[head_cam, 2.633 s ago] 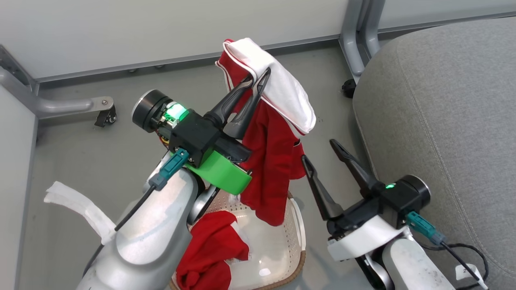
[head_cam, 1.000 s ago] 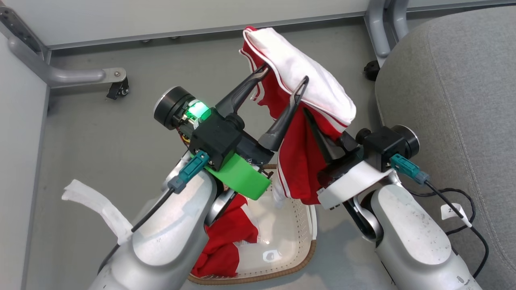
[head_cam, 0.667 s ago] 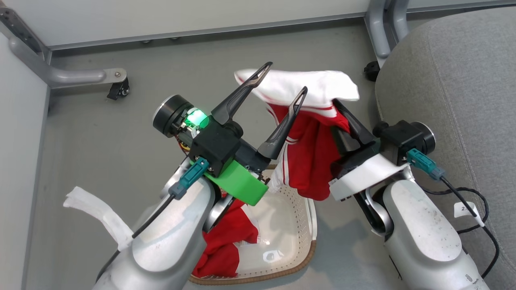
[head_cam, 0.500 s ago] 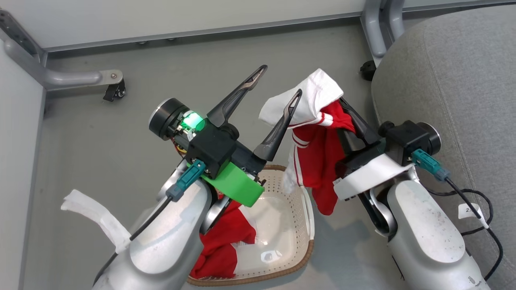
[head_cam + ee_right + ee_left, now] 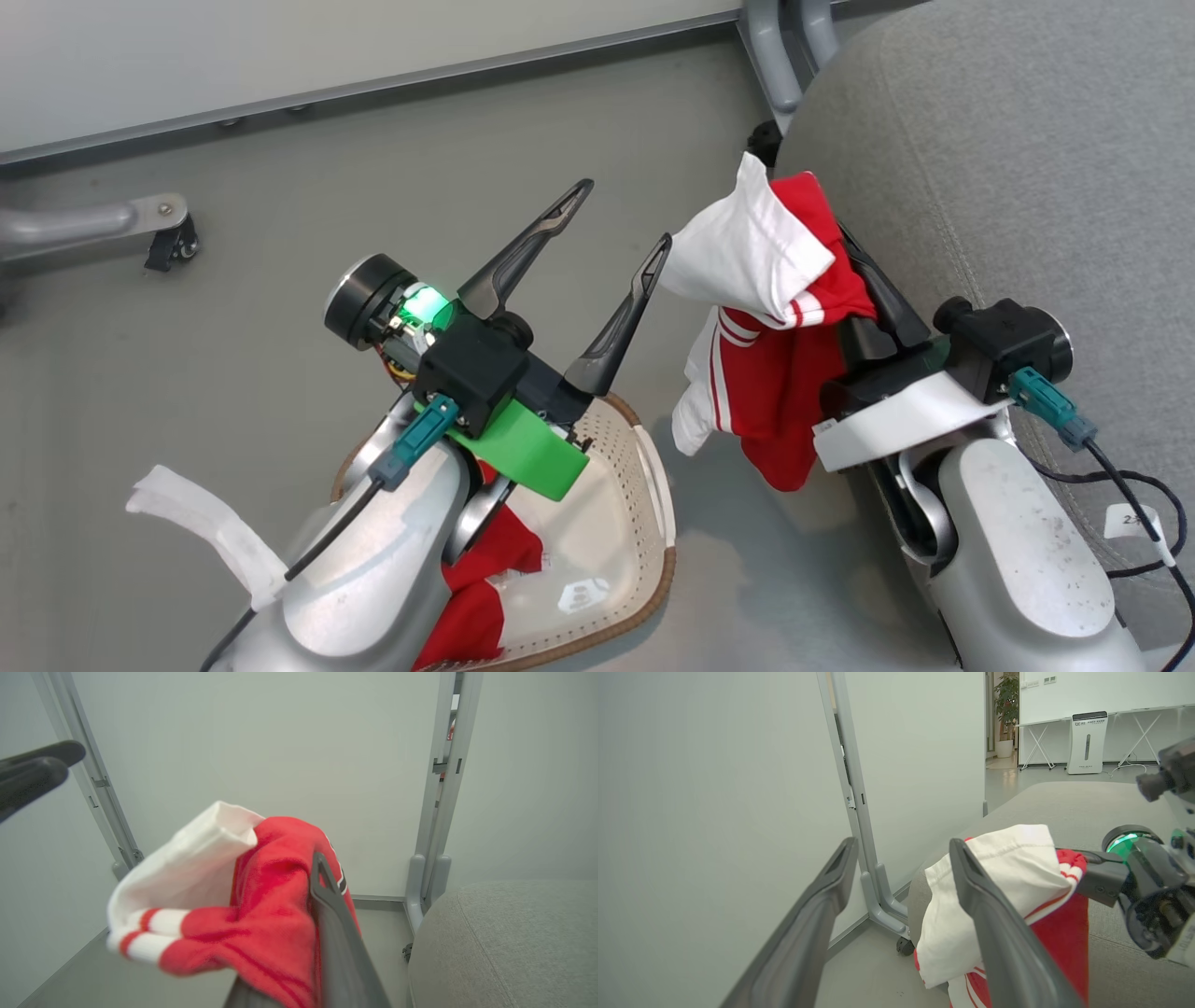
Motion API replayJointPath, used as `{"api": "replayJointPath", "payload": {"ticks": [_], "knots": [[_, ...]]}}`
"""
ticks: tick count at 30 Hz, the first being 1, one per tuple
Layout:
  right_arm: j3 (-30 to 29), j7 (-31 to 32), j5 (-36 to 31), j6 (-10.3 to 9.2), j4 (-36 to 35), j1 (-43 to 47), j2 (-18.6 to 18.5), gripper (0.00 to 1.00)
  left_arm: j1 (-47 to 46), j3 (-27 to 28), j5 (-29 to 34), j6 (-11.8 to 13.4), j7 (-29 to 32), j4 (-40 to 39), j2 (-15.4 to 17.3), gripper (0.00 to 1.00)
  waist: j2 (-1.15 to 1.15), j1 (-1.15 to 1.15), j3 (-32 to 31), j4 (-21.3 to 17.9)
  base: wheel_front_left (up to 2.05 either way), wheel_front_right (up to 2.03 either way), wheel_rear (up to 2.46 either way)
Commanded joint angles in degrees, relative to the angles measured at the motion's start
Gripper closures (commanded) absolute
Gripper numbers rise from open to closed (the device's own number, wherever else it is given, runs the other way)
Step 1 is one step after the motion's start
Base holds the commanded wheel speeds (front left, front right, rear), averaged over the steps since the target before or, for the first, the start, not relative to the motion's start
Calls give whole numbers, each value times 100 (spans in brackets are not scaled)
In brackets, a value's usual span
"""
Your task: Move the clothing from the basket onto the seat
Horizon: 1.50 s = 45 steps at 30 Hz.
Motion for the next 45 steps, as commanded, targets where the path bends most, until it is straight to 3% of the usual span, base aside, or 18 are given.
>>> {"api": "replayJointPath", "payload": {"ticks": [1, 16, 27, 35, 45], "knots": [[-59, -14, -17, -4, -54, 93, -19, 100, 102, 17, 62, -16, -5, -9, 53, 0, 51, 0, 43, -287, 0, 0, 0], [-725, -14, 69, -4, -336, 737, -18, 100, 104, -86, 80, -16, -5, 21, 243, 0, 51, 0, 241, -1170, 0, 0, 0], [-1036, -14, 285, -4, -426, 946, -18, 100, 8, -158, 81, -16, -5, 67, 362, 0, 51, 0, 441, -1448, 0, 0, 0], [-1236, -14, 349, -4, -396, 307, -19, 100, -111, -267, 70, -16, -5, 38, 441, 0, 51, 0, 715, -1471, 0, 0, 0], [-1789, -14, -325, -4, -452, -1363, -18, 100, -494, -436, 55, -16, -5, -60, 618, 0, 51, 0, 1454, -1321, 0, 0, 0]]}}
